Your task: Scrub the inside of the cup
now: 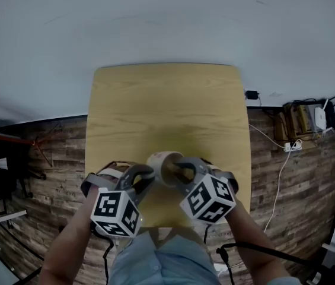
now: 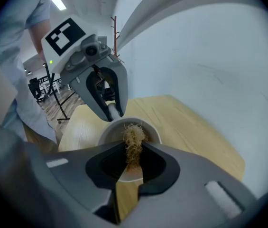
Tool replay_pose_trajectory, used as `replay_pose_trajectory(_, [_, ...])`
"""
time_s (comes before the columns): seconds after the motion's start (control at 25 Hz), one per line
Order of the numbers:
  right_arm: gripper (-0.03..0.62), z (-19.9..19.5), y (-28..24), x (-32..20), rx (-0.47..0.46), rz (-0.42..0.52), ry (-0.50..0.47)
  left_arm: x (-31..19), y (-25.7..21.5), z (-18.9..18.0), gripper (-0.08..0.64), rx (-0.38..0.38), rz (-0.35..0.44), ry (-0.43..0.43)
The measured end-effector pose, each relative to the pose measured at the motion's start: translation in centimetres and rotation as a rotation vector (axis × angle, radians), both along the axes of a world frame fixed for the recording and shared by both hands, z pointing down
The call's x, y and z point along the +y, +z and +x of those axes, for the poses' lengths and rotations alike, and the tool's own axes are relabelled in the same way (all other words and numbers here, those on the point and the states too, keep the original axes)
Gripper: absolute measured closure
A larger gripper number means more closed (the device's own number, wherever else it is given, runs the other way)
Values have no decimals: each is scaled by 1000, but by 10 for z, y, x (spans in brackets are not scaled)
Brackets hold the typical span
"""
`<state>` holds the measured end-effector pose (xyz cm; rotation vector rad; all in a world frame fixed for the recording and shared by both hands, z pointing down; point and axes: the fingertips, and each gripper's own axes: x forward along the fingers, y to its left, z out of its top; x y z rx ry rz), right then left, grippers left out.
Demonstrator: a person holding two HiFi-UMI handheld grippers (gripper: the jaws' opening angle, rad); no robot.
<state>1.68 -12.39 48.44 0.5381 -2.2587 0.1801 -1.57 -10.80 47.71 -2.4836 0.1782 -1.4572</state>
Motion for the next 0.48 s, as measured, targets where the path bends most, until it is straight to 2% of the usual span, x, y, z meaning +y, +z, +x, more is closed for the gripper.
replay_pose_trajectory(0.24, [531,-4,24,-2,81,-25,-17,0,-2,3,466,1,15,12])
replay_pose_trajectory(0.48, [532,-2,32,2,134,-97,-44,-5,-2,1,466,8,30,0])
